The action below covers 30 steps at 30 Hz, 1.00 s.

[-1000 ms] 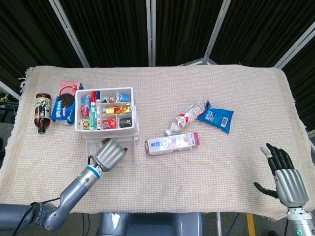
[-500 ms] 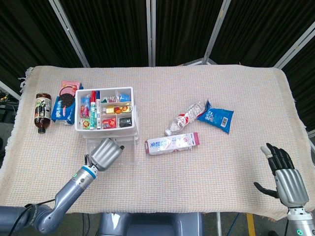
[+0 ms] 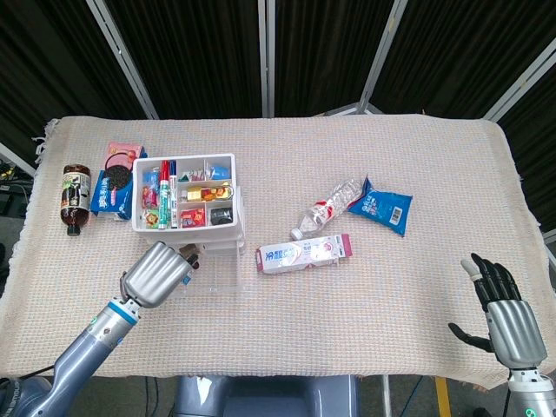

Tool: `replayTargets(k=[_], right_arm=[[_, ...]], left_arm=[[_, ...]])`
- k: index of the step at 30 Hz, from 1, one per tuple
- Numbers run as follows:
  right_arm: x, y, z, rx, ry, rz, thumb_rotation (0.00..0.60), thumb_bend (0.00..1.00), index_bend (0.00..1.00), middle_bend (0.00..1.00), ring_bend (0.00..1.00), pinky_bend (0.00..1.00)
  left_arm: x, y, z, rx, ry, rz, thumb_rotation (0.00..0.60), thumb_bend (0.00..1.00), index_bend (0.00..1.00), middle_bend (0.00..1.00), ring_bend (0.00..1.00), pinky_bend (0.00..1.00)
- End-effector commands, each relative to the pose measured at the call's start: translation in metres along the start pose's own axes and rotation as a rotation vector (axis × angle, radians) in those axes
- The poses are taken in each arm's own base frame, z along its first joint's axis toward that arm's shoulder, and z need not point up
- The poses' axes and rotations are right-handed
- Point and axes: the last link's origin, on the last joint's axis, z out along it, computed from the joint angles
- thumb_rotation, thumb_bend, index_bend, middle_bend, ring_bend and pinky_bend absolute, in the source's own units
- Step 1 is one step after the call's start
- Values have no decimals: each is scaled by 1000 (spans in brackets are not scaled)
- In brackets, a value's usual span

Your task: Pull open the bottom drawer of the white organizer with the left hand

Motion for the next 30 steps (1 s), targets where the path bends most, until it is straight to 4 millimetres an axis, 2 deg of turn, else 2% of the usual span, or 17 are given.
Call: replayTargets(k=[1,6,11,14,19,24,30], right_arm=[[-1,0,0,0,-3,-2,600,53,0,0,0,0],[-2,0,0,-1,-9,-6,600,53,0,0,0,0],[-4,-1,0,-4,-14,-13,600,52,0,0,0,0],[-6,-2,0,-4,-18,-16,600,52,0,0,0,0],[-8,-3,0,-1,-24,-25,600,52,0,0,0,0],[-10,-3,1,-7,-29,-31,600,53,0,0,0,0],[-10,-4,0,-2,-26,-31,600,52,0,0,0,0]], left_arm=[[-9,-17,-26,17,-4,22,600,386,541,998,953,801],[-26,-39,-49,60,-31,3,600,386,543,998,953,801],[-61,-63,-71,111,-97,-2,600,386,543,998,953,801],[-79,-69,-76,132,-134,-22,600,387,543,998,953,801],[-106,-70,-74,138,-177,-25,600,387,539,998,953,801],[-137,-60,-61,142,-198,-60,600,386,538,998,953,801],[-153,-51,-49,141,-218,-78,600,386,536,998,953,801]])
